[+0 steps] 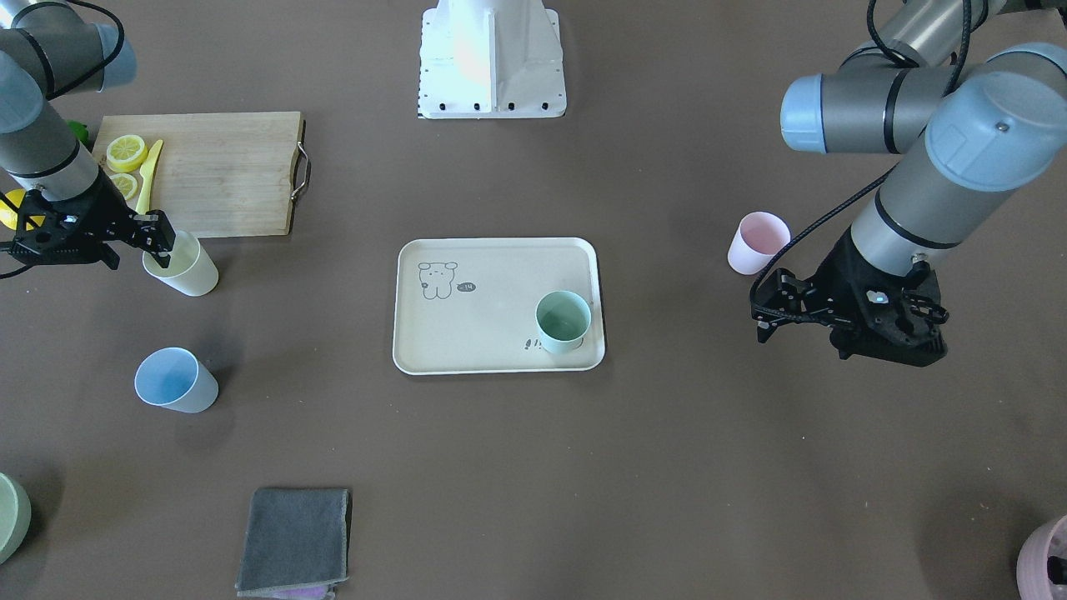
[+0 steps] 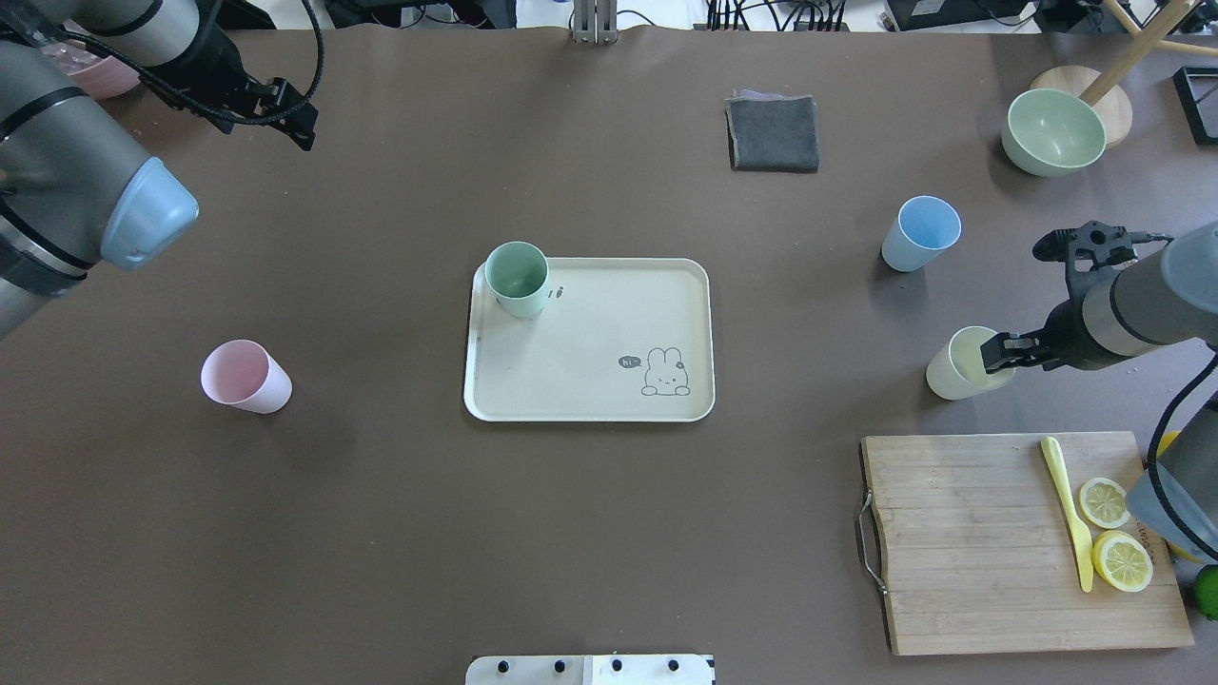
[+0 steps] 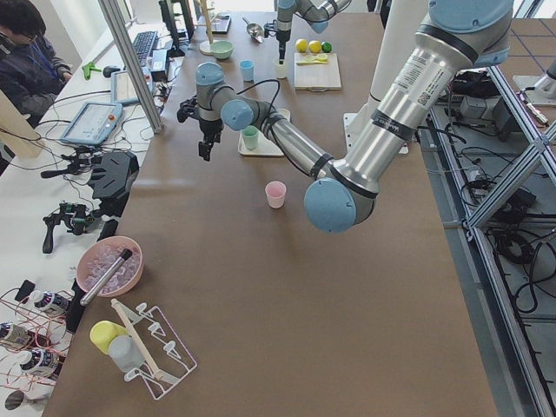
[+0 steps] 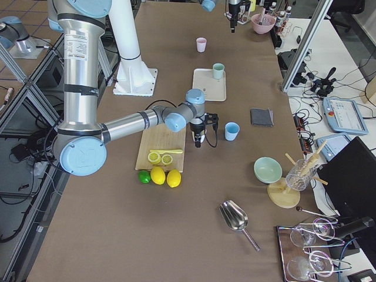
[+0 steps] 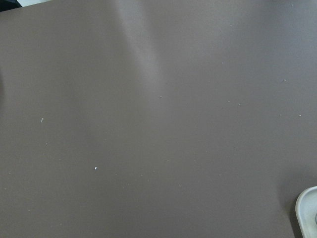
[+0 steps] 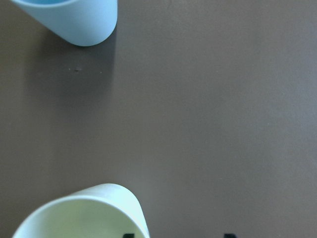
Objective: Place all cups on tray
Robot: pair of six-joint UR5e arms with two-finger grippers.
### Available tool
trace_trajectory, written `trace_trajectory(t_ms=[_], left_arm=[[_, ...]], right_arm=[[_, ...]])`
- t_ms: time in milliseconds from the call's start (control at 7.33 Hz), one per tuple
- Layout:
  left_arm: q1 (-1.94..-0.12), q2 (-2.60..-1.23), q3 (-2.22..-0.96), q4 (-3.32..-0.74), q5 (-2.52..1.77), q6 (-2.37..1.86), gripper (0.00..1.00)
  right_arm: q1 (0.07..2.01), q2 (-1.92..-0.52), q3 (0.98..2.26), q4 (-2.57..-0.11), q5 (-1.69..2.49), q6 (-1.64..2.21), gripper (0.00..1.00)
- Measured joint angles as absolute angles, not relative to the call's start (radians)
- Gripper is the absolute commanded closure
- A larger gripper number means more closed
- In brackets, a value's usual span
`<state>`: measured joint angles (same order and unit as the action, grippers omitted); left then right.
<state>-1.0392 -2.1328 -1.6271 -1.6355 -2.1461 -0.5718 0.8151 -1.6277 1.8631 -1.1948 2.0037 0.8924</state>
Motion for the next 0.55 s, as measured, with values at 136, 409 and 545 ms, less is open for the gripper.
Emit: trace_trajectory(t_ms=[136, 409, 545], left_arm=[[-1.039, -2.131, -1.627, -1.636, -2.145, -0.572, 0.00], [-1.043, -2.128, -1.628, -1.637, -2.145, -0.571, 0.00], [-1.061, -2.124, -1.627, -1.632, -2.148, -0.544, 0.00]], right_arm=[[0.809, -1.622, 1.865, -1.193, 2.005, 0.893, 1.00], [0.805, -1.609, 1.885, -1.194, 2.012, 0.907, 1.00], [0.804, -1.587, 1.901, -1.198, 2.021, 0.929, 1.00]])
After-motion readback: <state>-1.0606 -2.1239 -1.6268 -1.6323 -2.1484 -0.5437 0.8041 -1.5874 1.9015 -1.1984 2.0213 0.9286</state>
